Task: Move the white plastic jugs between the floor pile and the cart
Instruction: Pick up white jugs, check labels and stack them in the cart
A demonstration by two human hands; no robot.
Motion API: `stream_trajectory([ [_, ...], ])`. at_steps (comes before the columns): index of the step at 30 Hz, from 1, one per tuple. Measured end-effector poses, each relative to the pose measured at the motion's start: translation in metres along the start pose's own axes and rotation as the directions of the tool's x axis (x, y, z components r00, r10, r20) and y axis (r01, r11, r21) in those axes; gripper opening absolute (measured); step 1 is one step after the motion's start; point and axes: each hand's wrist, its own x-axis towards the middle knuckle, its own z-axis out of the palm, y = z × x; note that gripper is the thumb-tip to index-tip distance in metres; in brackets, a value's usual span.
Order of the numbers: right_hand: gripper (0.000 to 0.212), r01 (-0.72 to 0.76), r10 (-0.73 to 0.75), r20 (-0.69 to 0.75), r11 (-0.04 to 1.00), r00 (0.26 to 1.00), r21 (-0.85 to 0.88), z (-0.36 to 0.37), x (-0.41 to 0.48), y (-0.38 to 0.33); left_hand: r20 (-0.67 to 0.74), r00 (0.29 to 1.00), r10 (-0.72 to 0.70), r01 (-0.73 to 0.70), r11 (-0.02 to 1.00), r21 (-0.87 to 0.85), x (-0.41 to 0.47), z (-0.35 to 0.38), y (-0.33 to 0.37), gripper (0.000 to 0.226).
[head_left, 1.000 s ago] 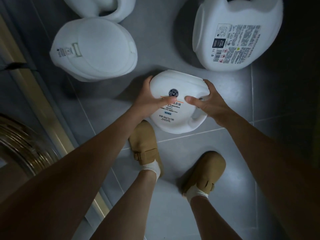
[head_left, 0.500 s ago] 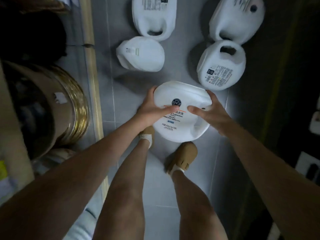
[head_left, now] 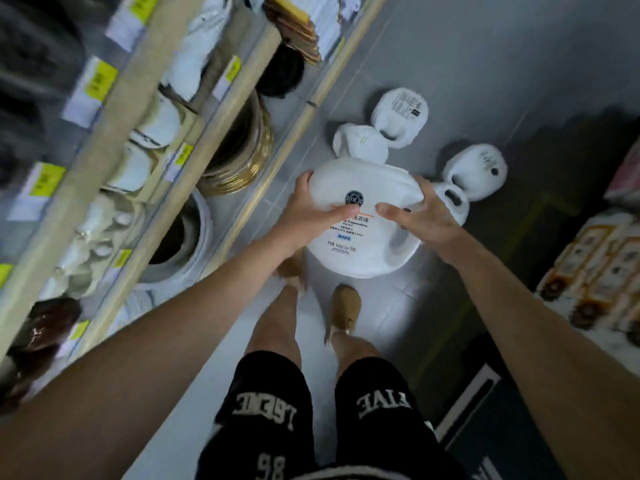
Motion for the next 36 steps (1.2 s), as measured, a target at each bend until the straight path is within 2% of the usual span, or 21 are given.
stream_trajectory([
  [3,0.064,0.047,-0.038,0.096,0.995,0.995,-0.09,0.024,-0.031,-0.035,-0.112,0.994,0.006,-0.018,0.994,-0.108,-0.054,-0.029,-0.003,0.095],
  [6,0.101,0.129,-0.094,0.189,0.975,0.977,-0.183,0.058,-0.058,-0.068,-0.222,0.975,-0.018,-0.031,0.976,-0.216,-0.107,-0.058,-0.014,0.089],
  [7,0.104,0.148,-0.1,0.214,0.963,0.972,-0.224,0.071,-0.068,-0.077,-0.267,0.963,-0.022,-0.043,0.97,-0.237,-0.124,-0.068,-0.019,0.088],
  [11,0.065,0.282,-0.179,0.319,0.907,0.931,-0.313,0.133,-0.107,-0.101,-0.417,0.906,-0.076,-0.051,0.957,-0.284,-0.197,-0.104,-0.051,0.09],
  [12,0.061,0.312,-0.191,0.349,0.889,0.918,-0.335,0.15,-0.118,-0.103,-0.442,0.892,-0.098,-0.05,0.949,-0.31,-0.216,-0.112,-0.062,0.095],
  [14,0.068,0.377,-0.214,0.423,0.857,0.881,-0.351,0.188,-0.144,-0.107,-0.485,0.863,-0.141,-0.065,0.921,-0.383,-0.26,-0.126,-0.086,0.108],
  [16,0.069,0.43,-0.224,0.506,0.837,0.833,-0.339,0.226,-0.176,-0.107,-0.535,0.825,-0.181,-0.085,0.897,-0.434,-0.306,-0.138,-0.112,0.108],
  [18,0.067,0.478,-0.234,0.581,0.821,0.78,-0.311,0.263,-0.213,-0.103,-0.597,0.775,-0.206,-0.124,0.877,-0.465,-0.355,-0.144,-0.14,0.1],
  [20,0.065,0.514,-0.225,0.646,0.804,0.729,-0.299,0.298,-0.253,-0.095,-0.651,0.723,-0.231,-0.159,0.862,-0.482,-0.406,-0.148,-0.172,0.101],
  [23,0.072,0.582,-0.216,0.73,0.759,0.648,-0.292,0.349,-0.321,-0.084,-0.724,0.637,-0.263,-0.228,0.834,-0.503,-0.484,-0.149,-0.22,0.097],
  [27,0.067,0.674,-0.216,0.809,0.687,0.546,-0.272,0.416,-0.415,-0.059,-0.795,0.51,-0.33,-0.281,0.809,-0.516,-0.588,-0.143,-0.284,0.108],
  [30,0.076,0.724,-0.18,0.867,0.642,0.464,-0.254,0.464,-0.481,-0.039,-0.827,0.416,-0.379,-0.314,0.793,-0.522,-0.657,-0.141,-0.329,0.101],
  [33,0.06,0.762,-0.175,0.925,0.628,0.338,-0.16,0.511,-0.543,-0.022,-0.865,0.314,-0.391,-0.382,0.782,-0.492,-0.721,-0.14,-0.372,0.09],
  [35,0.074,0.787,-0.135,0.95,0.599,0.283,-0.149,0.542,-0.58,-0.012,-0.873,0.26,-0.413,-0.421,0.765,-0.488,-0.759,-0.139,-0.397,0.085],
  [36,0.091,0.802,-0.106,0.959,0.576,0.262,-0.156,0.559,-0.597,-0.007,-0.873,0.232,-0.429,-0.435,0.757,-0.487,-0.776,-0.139,-0.411,0.084],
])
